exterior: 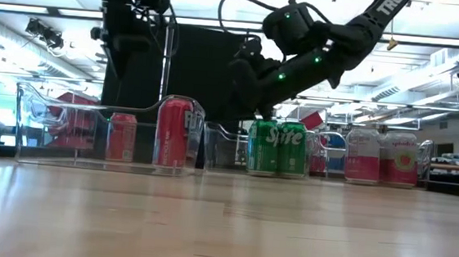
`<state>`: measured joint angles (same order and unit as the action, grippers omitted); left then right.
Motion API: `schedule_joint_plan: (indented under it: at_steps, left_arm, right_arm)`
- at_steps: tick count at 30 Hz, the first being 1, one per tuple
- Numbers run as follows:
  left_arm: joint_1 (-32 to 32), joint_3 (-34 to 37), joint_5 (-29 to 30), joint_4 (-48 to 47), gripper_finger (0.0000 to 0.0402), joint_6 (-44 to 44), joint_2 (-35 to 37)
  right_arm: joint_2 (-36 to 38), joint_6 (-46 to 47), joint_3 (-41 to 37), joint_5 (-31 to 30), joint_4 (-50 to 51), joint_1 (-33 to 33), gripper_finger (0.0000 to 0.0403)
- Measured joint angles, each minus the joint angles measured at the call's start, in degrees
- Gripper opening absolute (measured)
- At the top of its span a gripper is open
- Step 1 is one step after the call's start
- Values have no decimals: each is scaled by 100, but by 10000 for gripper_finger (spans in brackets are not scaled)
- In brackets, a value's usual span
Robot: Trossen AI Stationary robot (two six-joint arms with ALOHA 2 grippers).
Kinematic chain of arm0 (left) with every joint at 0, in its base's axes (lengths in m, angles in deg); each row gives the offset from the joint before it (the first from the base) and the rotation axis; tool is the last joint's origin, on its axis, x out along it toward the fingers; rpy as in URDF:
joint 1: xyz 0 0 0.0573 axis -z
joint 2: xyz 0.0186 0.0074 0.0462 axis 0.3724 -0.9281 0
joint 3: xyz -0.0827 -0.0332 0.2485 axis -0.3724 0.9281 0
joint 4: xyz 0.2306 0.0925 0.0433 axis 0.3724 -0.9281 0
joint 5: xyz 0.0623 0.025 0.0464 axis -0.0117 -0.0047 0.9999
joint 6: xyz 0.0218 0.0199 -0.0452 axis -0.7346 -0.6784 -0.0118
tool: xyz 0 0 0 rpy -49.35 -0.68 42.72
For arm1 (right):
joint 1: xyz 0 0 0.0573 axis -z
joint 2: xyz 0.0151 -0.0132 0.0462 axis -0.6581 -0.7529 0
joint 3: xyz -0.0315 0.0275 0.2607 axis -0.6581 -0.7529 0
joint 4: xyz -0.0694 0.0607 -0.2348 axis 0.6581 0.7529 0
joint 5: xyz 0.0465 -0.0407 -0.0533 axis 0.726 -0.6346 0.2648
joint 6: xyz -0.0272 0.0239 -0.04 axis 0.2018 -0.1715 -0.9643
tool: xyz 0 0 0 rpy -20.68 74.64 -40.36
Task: Sort soda cans
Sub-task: Put the top red soda can into the bottom transparent bin
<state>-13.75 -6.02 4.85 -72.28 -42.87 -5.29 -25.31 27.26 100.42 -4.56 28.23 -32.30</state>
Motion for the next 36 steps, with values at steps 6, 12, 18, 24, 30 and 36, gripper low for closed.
schedule_joint_plan:
  at_steps: [6, 12, 18, 24, 30, 36]
  left_arm:
    - [-44, 0, -262, 46, 3, -305, -8]
    - [-33, -2, -386, 33, 13, -457, -20]
    - [-32, -2, -326, 98, 11, -454, -20]
    - [-184, 0, -1163, -27, 47, -452, -20]
    - [-384, 2, -1292, 9, 161, -558, -20]
    - [-734, 2, -1155, 105, 283, -648, -293]
  right_arm:
    - [111, -2, 0, -1, 310, -22, 16]
    - [111, 0, -4, 0, 511, -91, 15]
    - [111, 0, -4, -1, 546, -167, 18]
    - [111, 0, -4, 1, 669, -181, 17]
    - [111, -41, -4, 14, 677, -197, 24]
    - [111, -44, -4, 294, 672, -198, 34]
